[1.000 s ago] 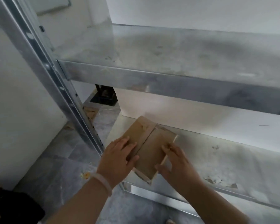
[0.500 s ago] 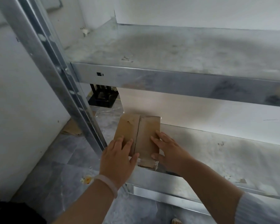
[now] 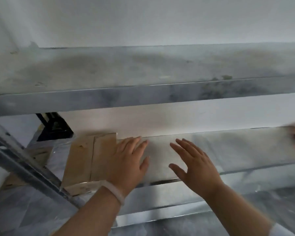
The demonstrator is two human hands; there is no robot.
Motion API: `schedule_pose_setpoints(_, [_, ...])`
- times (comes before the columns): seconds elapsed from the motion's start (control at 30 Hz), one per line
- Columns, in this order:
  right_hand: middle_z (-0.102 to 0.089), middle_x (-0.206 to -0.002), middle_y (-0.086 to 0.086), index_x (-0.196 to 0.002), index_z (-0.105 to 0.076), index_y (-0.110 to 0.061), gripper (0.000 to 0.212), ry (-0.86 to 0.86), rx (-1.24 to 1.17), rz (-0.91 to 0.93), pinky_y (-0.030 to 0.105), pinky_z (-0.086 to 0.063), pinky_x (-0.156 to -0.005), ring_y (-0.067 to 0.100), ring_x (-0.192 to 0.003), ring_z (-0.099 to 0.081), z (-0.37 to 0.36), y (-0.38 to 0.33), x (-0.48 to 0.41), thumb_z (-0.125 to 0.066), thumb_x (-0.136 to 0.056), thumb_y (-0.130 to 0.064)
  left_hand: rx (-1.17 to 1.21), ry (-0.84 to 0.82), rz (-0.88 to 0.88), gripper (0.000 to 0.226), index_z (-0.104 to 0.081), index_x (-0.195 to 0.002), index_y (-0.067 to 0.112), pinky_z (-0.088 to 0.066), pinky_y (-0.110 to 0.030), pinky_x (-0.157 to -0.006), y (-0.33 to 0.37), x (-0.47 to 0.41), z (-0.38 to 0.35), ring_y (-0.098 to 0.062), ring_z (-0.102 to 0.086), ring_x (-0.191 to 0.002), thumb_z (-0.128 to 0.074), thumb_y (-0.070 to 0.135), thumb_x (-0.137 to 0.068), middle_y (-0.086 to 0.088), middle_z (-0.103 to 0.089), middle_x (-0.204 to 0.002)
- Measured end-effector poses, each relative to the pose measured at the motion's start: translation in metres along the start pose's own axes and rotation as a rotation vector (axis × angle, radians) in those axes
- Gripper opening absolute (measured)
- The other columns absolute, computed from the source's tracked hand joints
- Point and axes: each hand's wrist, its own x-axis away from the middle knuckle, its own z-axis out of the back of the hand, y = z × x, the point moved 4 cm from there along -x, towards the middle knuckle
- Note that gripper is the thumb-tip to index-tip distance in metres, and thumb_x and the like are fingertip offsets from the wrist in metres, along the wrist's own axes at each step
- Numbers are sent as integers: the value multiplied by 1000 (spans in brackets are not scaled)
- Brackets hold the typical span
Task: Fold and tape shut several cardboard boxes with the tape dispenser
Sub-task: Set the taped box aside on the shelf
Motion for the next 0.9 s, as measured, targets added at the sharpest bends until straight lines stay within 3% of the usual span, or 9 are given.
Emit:
schedule_pose_setpoints(0.3, [-47,-148,-1,-142,-48,-28,68,160,114,-365,40,-35,-112,21,-139,-40,115,163,114,-39,-87,-66,172,-31,-307,44,-61,-129,26,-45,-38,-96,228,-83,-61,-19,-55,-117,-53,42,-88,5,-60,-130])
schedule_pose_setpoints(0.5, [-23,-160,-10,-152,-25,-38,81,192,215,-561,22,3,-113,12,-149,-13,199,279,209,-16,-80,-76,305,-32,-456,45,-61,-128,25,-45,-37,-98,395,-106,-113,-18,-54,-118,-57,42,-87,5,-59,-130])
schedule_pose_setpoints(0.63, [-11,-162,-14,-153,-13,-41,75,206,269,-666,19,15,-110,8,-149,-2,242,340,259,-23,-85,-72,371,-32,-561,45,-62,-127,23,-48,-41,-92,490,-120,-139,-21,-58,-113,-56,41,-86,2,-61,-126])
schedule_pose_setpoints(0.9, [-4,-162,-18,-154,-7,-40,72,222,234,-851,24,11,-117,1,-148,8,278,439,312,-36,-93,-66,423,-94,-719,48,-59,-131,24,-45,-44,-97,611,-151,-204,-23,-53,-122,-58,43,-87,2,-57,-133])
